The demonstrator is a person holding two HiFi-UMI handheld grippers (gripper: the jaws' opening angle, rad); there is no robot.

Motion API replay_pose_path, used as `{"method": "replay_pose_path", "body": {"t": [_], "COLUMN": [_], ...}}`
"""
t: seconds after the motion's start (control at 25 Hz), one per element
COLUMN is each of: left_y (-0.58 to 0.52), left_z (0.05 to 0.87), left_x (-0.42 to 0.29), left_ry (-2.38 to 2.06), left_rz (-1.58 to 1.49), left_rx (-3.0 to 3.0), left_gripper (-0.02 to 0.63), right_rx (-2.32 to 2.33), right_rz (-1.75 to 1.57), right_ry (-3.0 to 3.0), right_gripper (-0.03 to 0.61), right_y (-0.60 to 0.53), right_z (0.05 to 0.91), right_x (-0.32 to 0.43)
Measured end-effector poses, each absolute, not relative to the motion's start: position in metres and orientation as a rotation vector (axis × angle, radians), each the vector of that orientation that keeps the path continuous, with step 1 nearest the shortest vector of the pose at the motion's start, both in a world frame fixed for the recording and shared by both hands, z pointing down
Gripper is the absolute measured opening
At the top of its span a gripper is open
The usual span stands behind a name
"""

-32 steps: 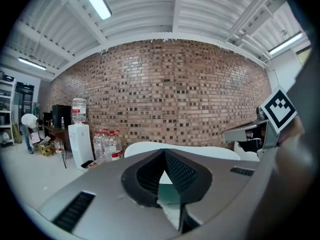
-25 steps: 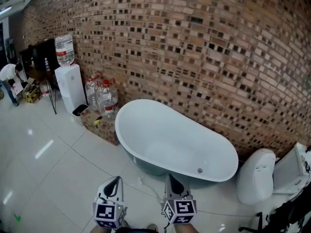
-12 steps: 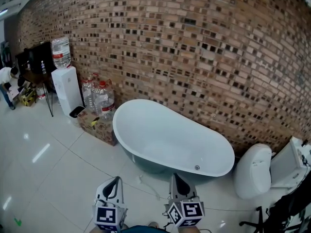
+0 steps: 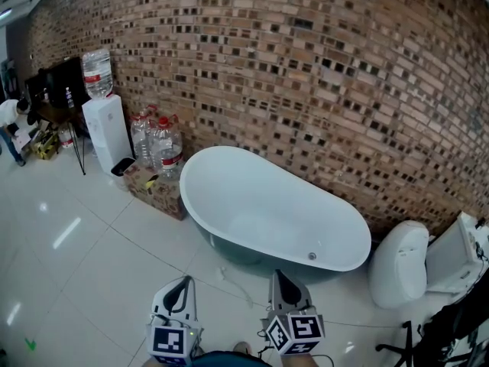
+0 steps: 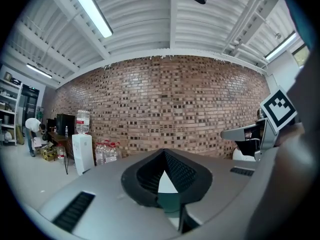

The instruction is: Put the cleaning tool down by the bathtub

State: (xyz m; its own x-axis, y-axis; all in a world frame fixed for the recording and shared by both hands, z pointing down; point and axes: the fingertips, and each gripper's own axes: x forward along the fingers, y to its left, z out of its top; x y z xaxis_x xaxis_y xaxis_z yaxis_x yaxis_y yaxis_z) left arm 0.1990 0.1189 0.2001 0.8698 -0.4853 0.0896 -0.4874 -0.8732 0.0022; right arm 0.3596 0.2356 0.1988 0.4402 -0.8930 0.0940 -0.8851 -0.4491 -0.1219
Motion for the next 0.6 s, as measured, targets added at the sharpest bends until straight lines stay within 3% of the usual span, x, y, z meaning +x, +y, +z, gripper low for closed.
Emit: {"method": "replay_pose_path", "body": {"t": [0.6], "left_y": [0.1271], "left_z": [0.2053], "left_x": [0.1993], "left_ry": [-0.801], "left_rz": [0.133], "left_rx": [3.006], "left_gripper": [0.005], "right_rx": [-2.601], "right_rz": [-0.222], "right_ry": [1.666], "right_gripper": [0.011], "right_y": [0.2361], "right_z": [0.2023], "right_x": [0.3588]}}
